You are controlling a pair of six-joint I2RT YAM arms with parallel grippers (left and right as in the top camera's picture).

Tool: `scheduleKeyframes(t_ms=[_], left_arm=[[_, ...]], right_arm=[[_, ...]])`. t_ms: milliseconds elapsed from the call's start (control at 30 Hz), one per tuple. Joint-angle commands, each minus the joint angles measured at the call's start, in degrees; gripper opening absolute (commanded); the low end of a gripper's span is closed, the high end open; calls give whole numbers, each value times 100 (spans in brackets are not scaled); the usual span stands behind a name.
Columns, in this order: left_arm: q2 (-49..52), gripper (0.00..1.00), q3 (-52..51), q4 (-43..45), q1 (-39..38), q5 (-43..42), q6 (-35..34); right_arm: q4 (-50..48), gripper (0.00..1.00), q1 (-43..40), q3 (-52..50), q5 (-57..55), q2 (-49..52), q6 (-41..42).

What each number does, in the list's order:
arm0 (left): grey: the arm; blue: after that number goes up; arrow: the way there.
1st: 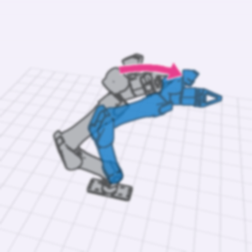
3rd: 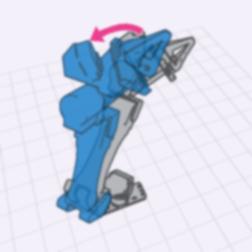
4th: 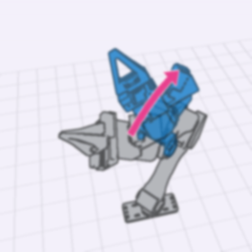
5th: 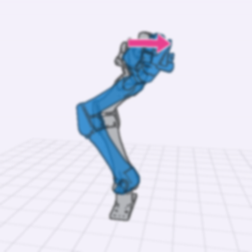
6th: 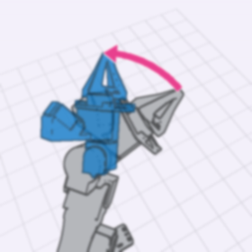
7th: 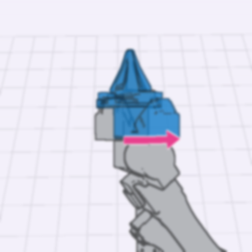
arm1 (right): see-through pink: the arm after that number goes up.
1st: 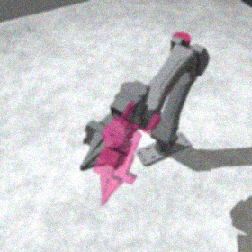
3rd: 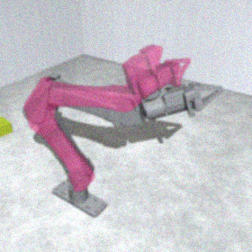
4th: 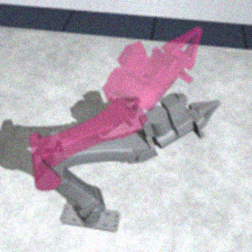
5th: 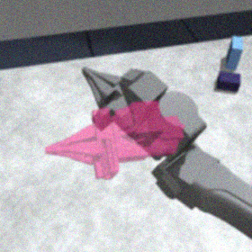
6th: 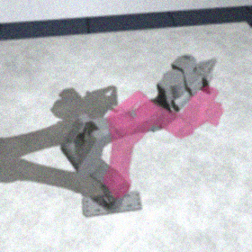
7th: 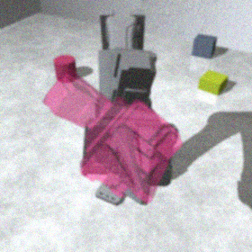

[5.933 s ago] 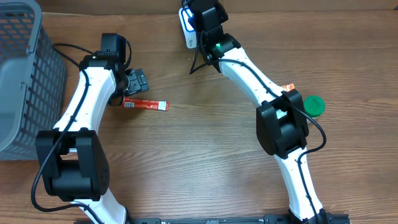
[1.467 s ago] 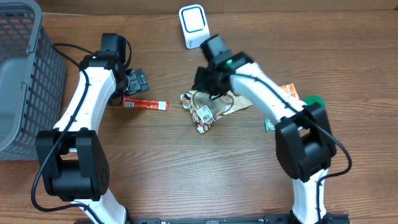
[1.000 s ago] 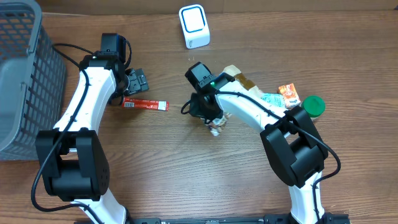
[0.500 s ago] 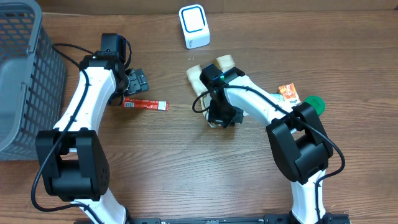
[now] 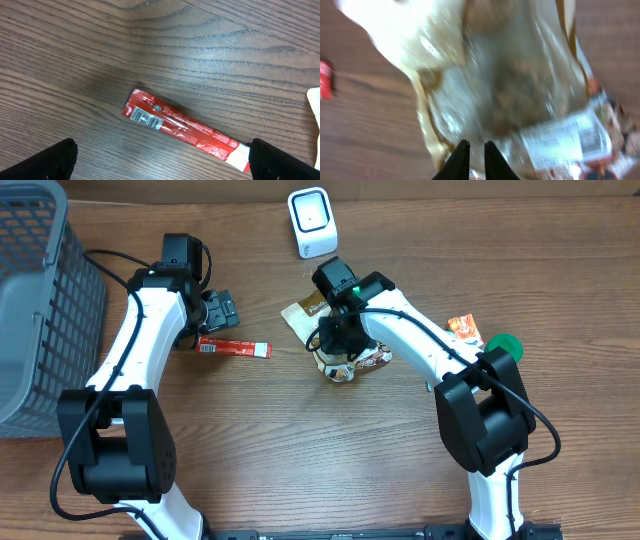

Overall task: Scan the item barcode
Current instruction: 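Regrasp the snack bag with the right gripper and lift it, then carry the snack bag right and set it down near the packets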

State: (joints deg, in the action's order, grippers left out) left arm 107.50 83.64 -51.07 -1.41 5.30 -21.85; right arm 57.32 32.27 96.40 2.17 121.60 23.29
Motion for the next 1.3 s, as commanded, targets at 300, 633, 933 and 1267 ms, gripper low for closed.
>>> scheduleKeyframes(t_ms=[300, 633, 933, 1267], left_arm=[[-26, 100, 85, 15, -11, 68, 109], [-26, 100, 85, 15, -11, 68, 109], [-26, 100, 85, 15, -11, 68, 109], [-26, 100, 85, 15, -11, 68, 109]], right_arm=[[-1401, 10, -22, -531, -256, -94, -107], [-719, 10, -107, -804, -1189, -94, -105], [428, 6, -584, -804, -964, -94, 890], [774, 7, -636, -485, 459, -122, 289]])
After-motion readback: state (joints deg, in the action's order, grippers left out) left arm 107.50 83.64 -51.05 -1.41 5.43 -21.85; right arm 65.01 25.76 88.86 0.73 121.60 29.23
